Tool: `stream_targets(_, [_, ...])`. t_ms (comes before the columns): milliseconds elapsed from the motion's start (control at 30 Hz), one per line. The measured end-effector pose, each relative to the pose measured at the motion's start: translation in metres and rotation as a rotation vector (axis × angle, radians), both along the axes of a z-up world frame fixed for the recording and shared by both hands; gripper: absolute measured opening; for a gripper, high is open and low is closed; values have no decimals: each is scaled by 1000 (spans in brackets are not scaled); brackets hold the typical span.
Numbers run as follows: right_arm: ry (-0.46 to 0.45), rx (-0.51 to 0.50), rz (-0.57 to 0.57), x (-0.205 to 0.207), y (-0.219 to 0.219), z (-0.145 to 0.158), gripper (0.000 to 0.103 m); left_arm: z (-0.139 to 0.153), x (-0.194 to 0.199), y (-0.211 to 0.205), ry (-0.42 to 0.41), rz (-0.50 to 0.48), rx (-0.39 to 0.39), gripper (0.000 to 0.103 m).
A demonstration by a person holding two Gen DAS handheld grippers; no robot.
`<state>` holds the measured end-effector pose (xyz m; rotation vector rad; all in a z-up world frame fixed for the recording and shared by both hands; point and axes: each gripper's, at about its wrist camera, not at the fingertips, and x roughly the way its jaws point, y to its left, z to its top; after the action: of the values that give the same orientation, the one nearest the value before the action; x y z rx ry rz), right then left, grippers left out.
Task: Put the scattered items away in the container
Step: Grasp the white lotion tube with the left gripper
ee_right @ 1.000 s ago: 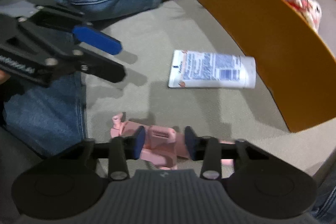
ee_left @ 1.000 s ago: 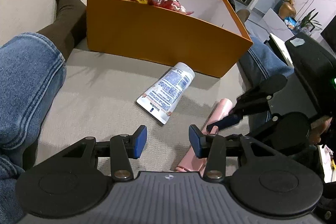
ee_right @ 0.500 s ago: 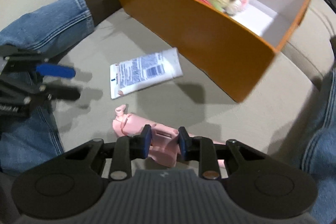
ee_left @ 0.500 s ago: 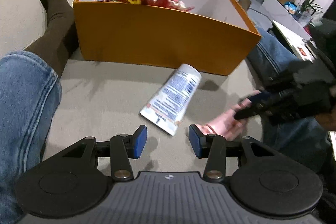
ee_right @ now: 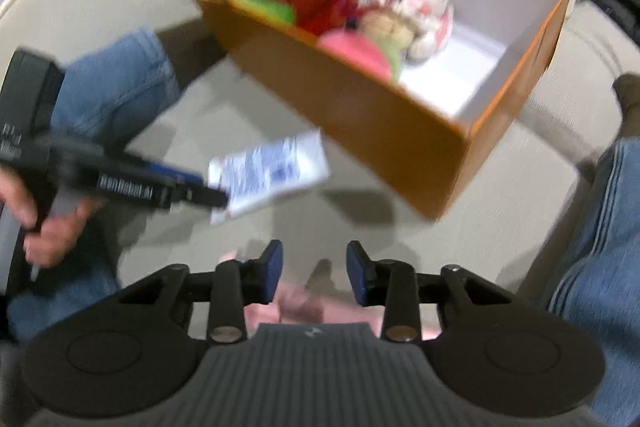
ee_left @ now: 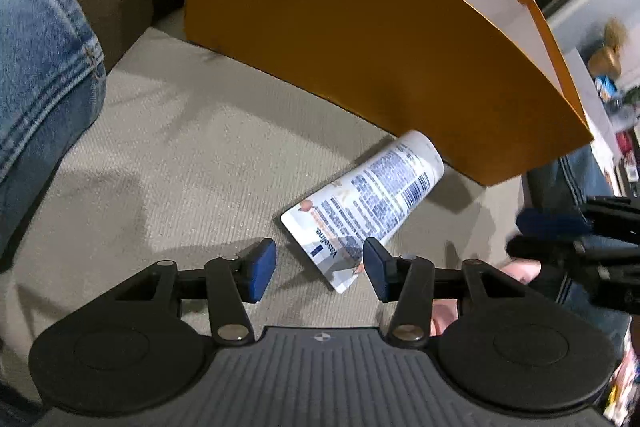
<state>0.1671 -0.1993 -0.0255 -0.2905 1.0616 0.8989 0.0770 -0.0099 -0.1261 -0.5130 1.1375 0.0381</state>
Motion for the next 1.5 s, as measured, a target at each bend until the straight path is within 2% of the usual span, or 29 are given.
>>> stream_targets(100, [-51,25,-42,5,12,-6,30,-3,-2,0,-11,-1,2,56])
stream_targets(167, [-27,57,-73,13,16,-12,24,-4,-4,1,-21,0,-2,55])
stream_targets(267, [26,105,-137,24,20,-23,17,-6,-7,3,-33,9,-7,48])
stream_targets(333, [38,123,-170,28,21,-29,17,-7,-10,5,-49,7,-16,42])
stream_targets(533, [110,162,-229,32,13,-44,13,-5,-18,6,-100,-4,-37,39])
stream_targets(667, [140,174,-246,35,8,-47,9,15,-25,8,-185,-24,-21,35])
stream_targets(833, [175,180,-265,37,1,-49,11,38,-30,-3,-299,-120,47,35])
stream_targets(900, [182,186,-275,37,-3,-50,12,42,-27,-12,-327,-178,64,23])
stream_targets(967, [177,190,-291,38,-7,-50,13,39,-18,-26,-317,-237,52,16])
stream_targets(1067, [181,202,-307,42,-11,-50,13,30,-13,-43,-305,-293,114,5])
stream_targets(1133, [178,206,-309,42,-13,-48,13,26,-10,-51,-281,-311,135,2])
stream_targets(1267, [183,208,-313,40,-14,-48,14,25,-8,-46,-257,-317,147,2])
stream_targets(1333, [181,208,-311,38,-13,-47,14,30,-9,-41,-252,-286,149,3])
stream_targets(1367, [179,210,-310,37,-14,-46,14,31,-11,-37,-248,-259,139,8])
stream_targets(1400, [176,211,-307,36,-14,-45,14,31,-6,-30,-237,-239,127,21])
stream_targets(1500, [177,215,-293,29,-15,-41,19,30,-9,-21,-187,-157,85,45])
